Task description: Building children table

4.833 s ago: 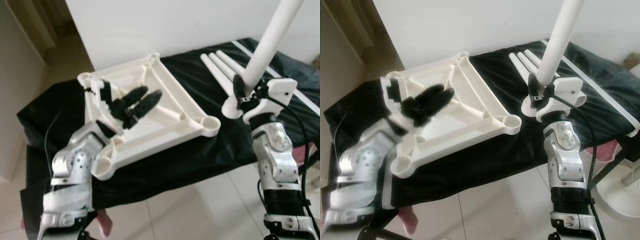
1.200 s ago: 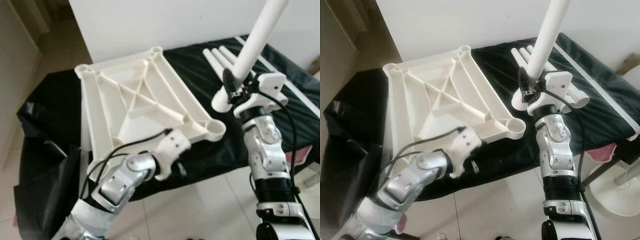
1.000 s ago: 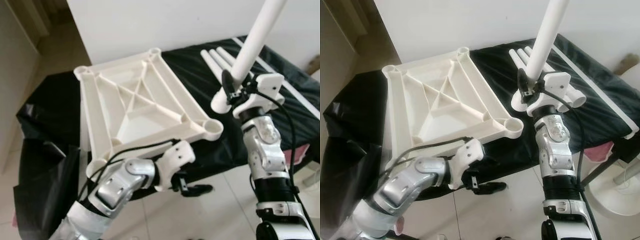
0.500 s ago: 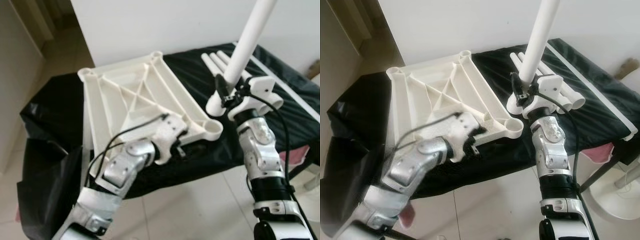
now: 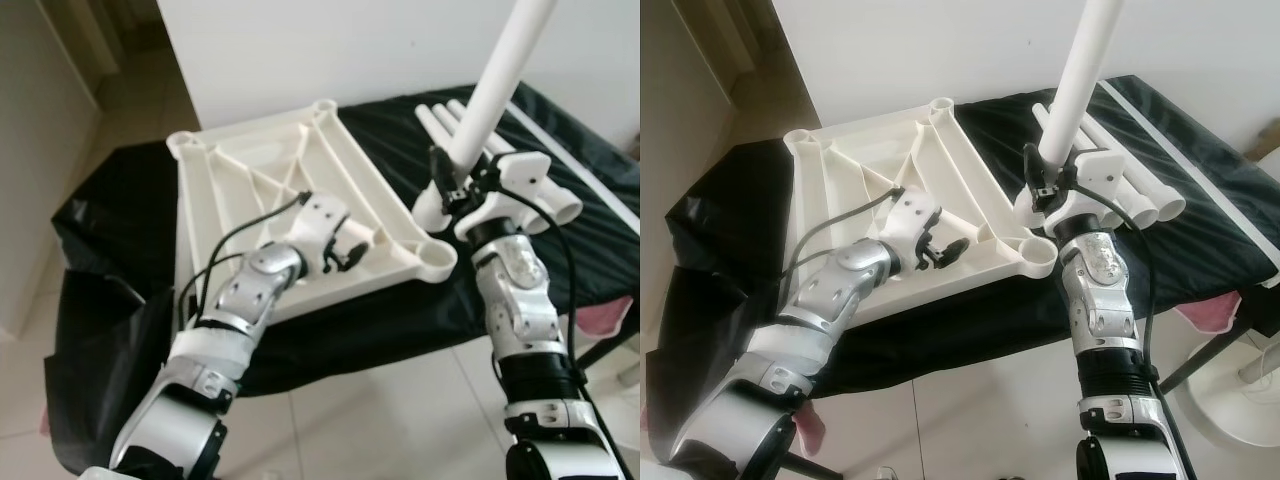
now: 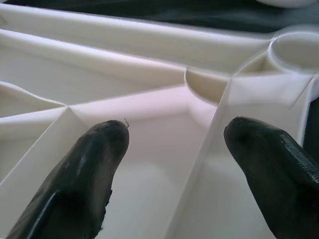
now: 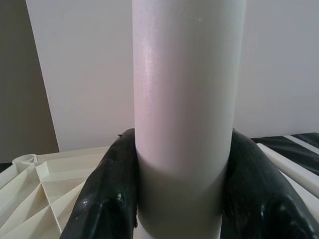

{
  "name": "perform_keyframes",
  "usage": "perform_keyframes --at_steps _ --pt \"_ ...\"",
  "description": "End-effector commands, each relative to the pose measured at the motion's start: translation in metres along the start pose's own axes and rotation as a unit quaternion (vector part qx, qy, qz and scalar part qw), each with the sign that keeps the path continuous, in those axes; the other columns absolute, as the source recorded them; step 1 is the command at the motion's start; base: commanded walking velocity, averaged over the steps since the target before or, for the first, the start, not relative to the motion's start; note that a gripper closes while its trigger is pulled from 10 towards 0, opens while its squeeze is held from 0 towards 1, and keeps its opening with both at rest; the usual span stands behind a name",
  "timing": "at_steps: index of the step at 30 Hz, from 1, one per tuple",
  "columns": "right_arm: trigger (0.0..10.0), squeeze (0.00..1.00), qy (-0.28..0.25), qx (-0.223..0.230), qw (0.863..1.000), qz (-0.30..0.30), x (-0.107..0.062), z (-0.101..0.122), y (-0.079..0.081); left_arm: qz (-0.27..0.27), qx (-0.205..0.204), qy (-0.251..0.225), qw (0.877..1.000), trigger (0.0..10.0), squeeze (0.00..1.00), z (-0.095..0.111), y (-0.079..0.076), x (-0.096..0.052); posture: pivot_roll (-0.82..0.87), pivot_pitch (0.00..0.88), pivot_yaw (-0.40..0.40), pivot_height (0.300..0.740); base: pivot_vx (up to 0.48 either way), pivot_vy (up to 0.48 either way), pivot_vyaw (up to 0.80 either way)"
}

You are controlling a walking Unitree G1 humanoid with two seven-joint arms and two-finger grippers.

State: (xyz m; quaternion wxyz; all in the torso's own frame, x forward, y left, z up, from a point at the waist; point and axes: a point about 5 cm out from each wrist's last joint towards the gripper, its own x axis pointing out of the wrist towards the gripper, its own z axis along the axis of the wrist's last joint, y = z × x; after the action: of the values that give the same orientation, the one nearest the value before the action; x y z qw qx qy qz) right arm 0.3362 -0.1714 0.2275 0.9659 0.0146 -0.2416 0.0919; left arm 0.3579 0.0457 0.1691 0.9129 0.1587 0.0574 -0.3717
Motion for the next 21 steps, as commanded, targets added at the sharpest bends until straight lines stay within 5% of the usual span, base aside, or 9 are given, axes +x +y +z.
perform_keyframes --at_steps 1,3,9,15,18,21 --pt "10.0 0.00 -0.015 0.000 1.000 0.001 0.001 0.005 0.001 0.131 0.058 0.016 0.990 10.0 0.00 -0.005 0.011 0.003 -0.03 0.022 0.055 0.740 0.000 0.000 0.00" --pt "10.0 0.00 -0.015 -0.001 1.000 -0.003 -0.001 0.005 0.000 0.114 0.140 0.013 0.984 10.0 0.00 -0.005 0.002 0.007 -0.03 0.026 0.056 0.740 0.000 0.000 0.00" --pt "10.0 0.00 -0.016 -0.005 1.000 -0.008 -0.002 0.007 -0.004 0.048 0.208 0.016 0.977 10.0 0.00 -0.010 -0.018 0.014 -0.04 0.038 0.058 0.740 0.000 0.000 0.00" --pt "10.0 0.00 -0.016 -0.006 1.000 -0.011 -0.002 0.007 -0.005 -0.066 0.172 -0.013 0.983 10.0 0.00 -0.006 -0.039 0.011 -0.03 0.048 0.057 0.740 0.000 0.000 0.00" --pt "10.0 0.00 -0.017 -0.006 1.000 -0.012 -0.002 0.008 -0.005 -0.164 0.154 -0.041 0.973 10.0 0.00 -0.003 -0.054 0.003 -0.03 0.056 0.055 0.740 0.000 0.000 0.00" --pt "10.0 0.00 -0.017 -0.006 1.000 -0.012 -0.002 0.008 -0.005 -0.206 0.159 -0.048 0.964 10.0 0.00 -0.004 -0.061 -0.002 -0.03 0.059 0.054 0.740 0.000 0.000 0.00"
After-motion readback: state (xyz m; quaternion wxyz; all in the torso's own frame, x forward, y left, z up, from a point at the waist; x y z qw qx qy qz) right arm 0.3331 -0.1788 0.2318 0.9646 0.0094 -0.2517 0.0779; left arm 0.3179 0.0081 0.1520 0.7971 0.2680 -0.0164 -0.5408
